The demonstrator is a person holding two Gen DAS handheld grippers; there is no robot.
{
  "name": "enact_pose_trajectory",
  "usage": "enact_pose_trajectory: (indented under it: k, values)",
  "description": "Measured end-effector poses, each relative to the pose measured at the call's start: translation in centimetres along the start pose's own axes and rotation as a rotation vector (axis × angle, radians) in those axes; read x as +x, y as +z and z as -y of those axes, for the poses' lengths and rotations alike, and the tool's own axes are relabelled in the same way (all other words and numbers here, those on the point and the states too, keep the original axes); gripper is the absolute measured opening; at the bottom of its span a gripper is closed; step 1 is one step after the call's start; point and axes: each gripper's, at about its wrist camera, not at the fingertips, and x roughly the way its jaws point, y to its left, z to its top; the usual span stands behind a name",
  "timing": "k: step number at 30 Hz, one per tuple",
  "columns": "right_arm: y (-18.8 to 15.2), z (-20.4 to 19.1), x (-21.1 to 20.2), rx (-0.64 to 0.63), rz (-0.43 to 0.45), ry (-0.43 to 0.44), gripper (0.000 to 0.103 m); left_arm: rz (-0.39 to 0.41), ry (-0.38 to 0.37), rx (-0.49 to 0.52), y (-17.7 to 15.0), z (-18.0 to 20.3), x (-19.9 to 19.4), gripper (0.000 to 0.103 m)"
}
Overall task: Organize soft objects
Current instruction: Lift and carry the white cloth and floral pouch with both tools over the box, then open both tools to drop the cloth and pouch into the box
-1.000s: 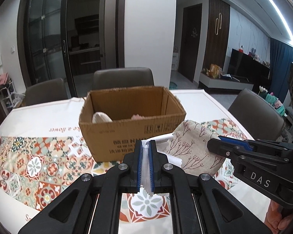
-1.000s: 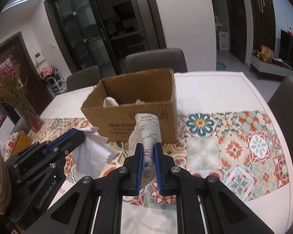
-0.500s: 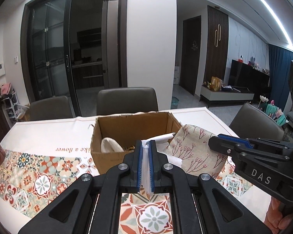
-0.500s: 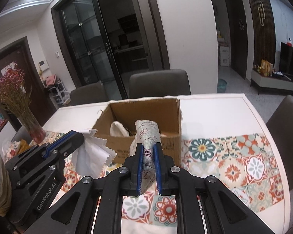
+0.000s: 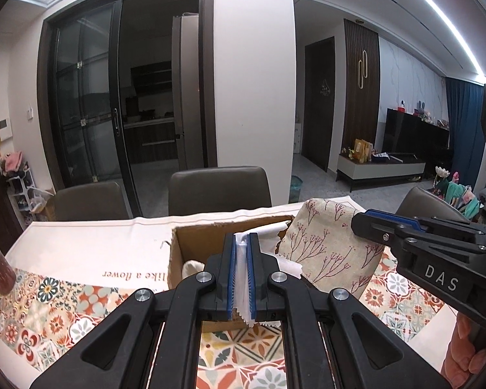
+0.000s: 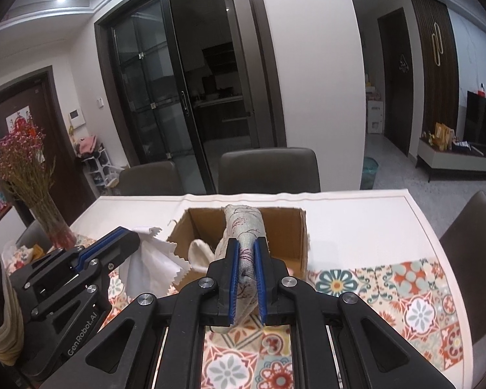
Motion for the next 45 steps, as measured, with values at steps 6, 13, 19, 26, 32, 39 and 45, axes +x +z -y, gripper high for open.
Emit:
enact_pose_trajectory:
  k: [6, 13, 19, 26, 32, 39, 45]
  values:
    - [1.2, -0.4, 0.7, -0.009, 0.019, 0.001, 0.011, 0.016, 0.009, 0.017, 1.2, -0.6, 0.6, 0.008]
    - [2.2, -0.6, 1.7, -0.016, 0.031, -0.003, 0.011, 0.015, 0.012, 0.029, 2.1, -1.0, 2.0, 0.008]
    - [3.1, -0.3, 3.3, -0.016, 0.028, -0.003, 0.011, 0.0, 0.013, 0.039, 2.7, -1.6, 3.9, 0.008]
    - [3.5, -0.1, 5.9, -0.023, 0.006, -0.003, 0.011, -0.031, 0.019, 0.049, 2.8, -2.1, 6.5, 0.008]
    - [3.4, 0.5, 9.0, -0.022, -0.034, -0.004, 0.011, -0.067, 0.025, 0.058, 2.3, -2.5, 9.2, 0.008]
    - [3.2, 0.9, 12.0, -0.02, -0.081, -0.007, 0.011, -0.118, 0.019, 0.049, 1.8, -2.9, 12.2, 0.008]
    - [3.0, 1.4, 14.1, -0.016, -0.118, -0.013, 0.011, -0.167, 0.01, 0.046, 1.3, -2.9, 14.4, 0.008]
